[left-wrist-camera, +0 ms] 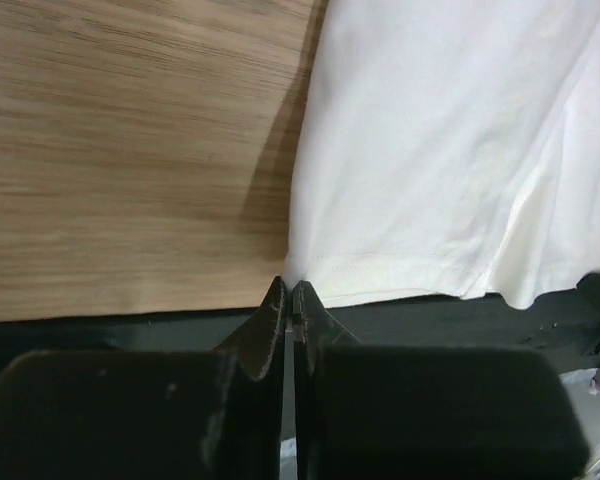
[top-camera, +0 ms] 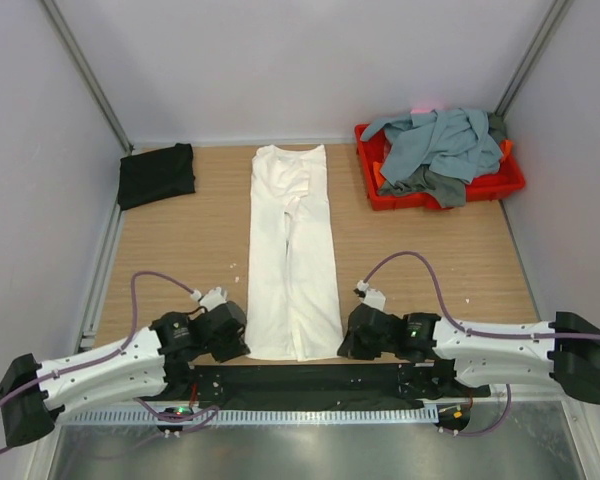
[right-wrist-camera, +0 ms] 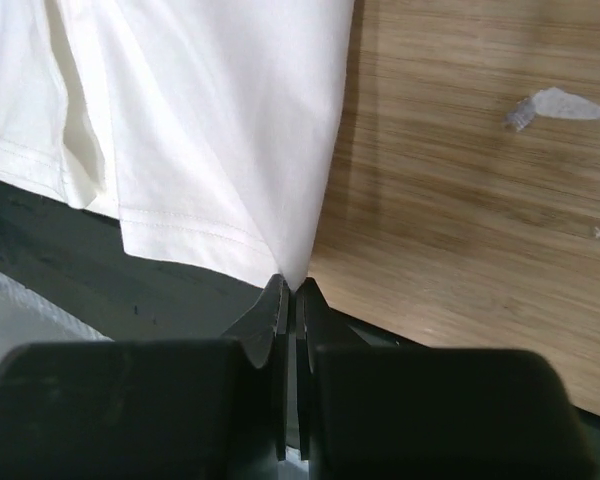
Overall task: Fold and stack the t-shirts
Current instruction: Fold the tshirt
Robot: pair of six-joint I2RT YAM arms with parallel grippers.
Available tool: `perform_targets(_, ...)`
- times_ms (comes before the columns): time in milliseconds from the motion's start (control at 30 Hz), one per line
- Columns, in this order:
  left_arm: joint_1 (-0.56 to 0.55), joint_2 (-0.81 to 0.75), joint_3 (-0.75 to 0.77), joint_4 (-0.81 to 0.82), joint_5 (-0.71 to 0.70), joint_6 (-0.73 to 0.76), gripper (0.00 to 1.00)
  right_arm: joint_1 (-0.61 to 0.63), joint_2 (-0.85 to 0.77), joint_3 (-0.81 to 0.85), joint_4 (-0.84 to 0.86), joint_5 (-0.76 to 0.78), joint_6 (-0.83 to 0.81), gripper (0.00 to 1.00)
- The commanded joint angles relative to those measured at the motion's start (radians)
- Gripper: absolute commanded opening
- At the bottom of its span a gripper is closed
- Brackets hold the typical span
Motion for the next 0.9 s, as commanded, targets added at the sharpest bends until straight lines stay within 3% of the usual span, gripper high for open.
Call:
perform_targets(0, -0.013, 0.037, 0.118, -0.121, -0.054, -0.006, 0.0, 0.009, -0.066, 0.012, -0.082, 0.023, -0.001, 0.01)
perform_targets(133, -0.013, 0.081, 0.309, -0.221, -0.133, 0.058, 0.0, 0.005, -0.046, 0.154, -0.157, 0.042, -0.088, 0.01)
perform_targets(233, -0.011, 0.158, 0.446, -0.287, -0.162, 0.107, 0.0, -0.001, 0.036, 0.405, -0.3, 0.134, -0.174, 0.01)
perform_targets(333, 0.001, 0.234, 0.537, -0.294, -0.186, 0.181, 0.01, -0.071, 0.089, 0.539, -0.371, 0.149, -0.246, 0.01)
perform_targets(433, 0.06, 0.291, 0.593, -0.298, -0.186, 0.254, 0.01, -0.204, 0.133, 0.607, -0.38, 0.105, -0.343, 0.01)
perform_targets(667, 0.364, 0.406, 0.676, -0.193, -0.034, 0.475, 0.0, -0.395, 0.309, 0.774, -0.369, 0.017, -0.546, 0.01)
perform_targets(867, 0.478, 0.596, 0.799, -0.123, 0.034, 0.59, 0.0, -0.507, 0.474, 0.909, -0.371, -0.029, -0.645, 0.01)
